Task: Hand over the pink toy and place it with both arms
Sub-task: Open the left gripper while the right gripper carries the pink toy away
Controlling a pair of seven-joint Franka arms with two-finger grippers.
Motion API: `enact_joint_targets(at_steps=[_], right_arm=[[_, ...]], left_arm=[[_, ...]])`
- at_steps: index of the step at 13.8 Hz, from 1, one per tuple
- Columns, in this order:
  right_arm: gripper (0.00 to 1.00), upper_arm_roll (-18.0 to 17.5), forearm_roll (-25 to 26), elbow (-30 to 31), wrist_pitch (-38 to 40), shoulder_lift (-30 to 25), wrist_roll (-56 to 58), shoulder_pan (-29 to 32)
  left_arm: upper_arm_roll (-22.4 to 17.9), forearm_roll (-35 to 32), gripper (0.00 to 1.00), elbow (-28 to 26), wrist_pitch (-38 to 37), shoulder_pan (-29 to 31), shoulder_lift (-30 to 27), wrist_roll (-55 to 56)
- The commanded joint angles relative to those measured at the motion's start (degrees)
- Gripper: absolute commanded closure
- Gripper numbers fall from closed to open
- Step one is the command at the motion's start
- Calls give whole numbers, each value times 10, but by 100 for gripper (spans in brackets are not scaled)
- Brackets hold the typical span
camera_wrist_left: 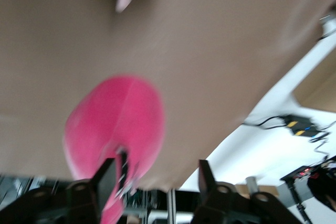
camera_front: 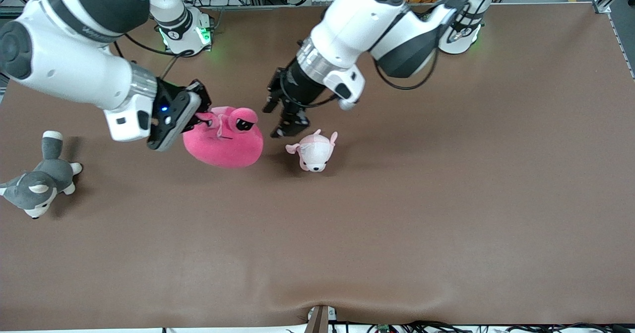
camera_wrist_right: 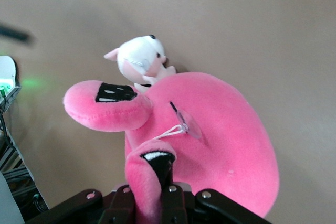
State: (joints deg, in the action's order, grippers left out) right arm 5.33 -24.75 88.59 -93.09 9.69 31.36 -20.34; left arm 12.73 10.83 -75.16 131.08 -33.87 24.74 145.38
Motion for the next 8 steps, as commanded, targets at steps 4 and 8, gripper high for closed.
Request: enact_joint_targets(at_steps=[4, 8], right_arm=[[100, -4, 10, 38, 3, 8, 6, 76], [100, -4, 16, 65, 4, 50, 82, 167]], left_arm=[[2, -27, 0, -3, -161, 101, -47, -260], [0, -28, 0, -3, -271, 183, -61, -482]])
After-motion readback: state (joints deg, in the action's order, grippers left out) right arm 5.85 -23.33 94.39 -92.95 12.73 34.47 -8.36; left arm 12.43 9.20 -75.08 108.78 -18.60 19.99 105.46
